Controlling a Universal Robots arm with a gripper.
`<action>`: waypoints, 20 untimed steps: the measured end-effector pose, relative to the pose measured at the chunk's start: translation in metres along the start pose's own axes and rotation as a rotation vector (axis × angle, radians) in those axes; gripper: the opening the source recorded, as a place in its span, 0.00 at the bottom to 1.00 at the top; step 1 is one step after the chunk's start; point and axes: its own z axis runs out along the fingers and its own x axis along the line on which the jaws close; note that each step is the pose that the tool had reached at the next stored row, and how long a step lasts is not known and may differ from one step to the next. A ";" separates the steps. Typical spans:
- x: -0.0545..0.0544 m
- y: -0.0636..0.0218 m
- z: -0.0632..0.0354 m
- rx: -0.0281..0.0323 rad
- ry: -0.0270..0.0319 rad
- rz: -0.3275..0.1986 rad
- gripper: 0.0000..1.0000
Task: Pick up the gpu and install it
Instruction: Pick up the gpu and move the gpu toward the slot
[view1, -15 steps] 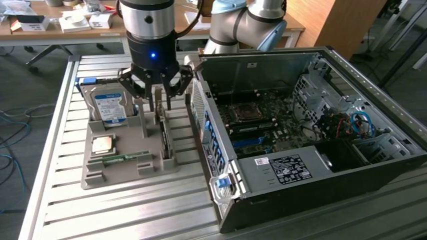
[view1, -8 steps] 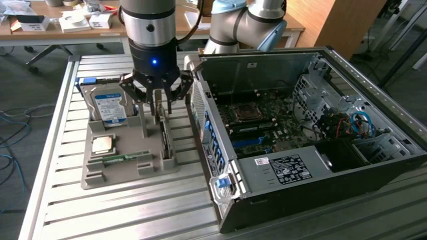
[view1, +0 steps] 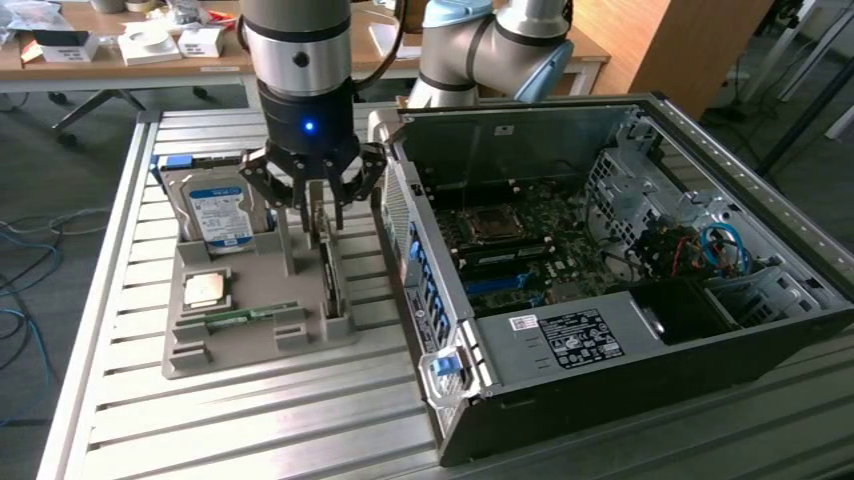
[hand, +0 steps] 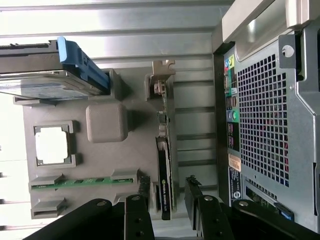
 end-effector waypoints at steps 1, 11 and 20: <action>0.000 -0.0001 0.0013 0.0002 0.0002 0.000 0.42; 0.000 -0.0009 0.0179 0.0003 0.0003 0.000 0.42; 0.001 -0.0016 0.0335 0.0003 0.0004 0.000 0.42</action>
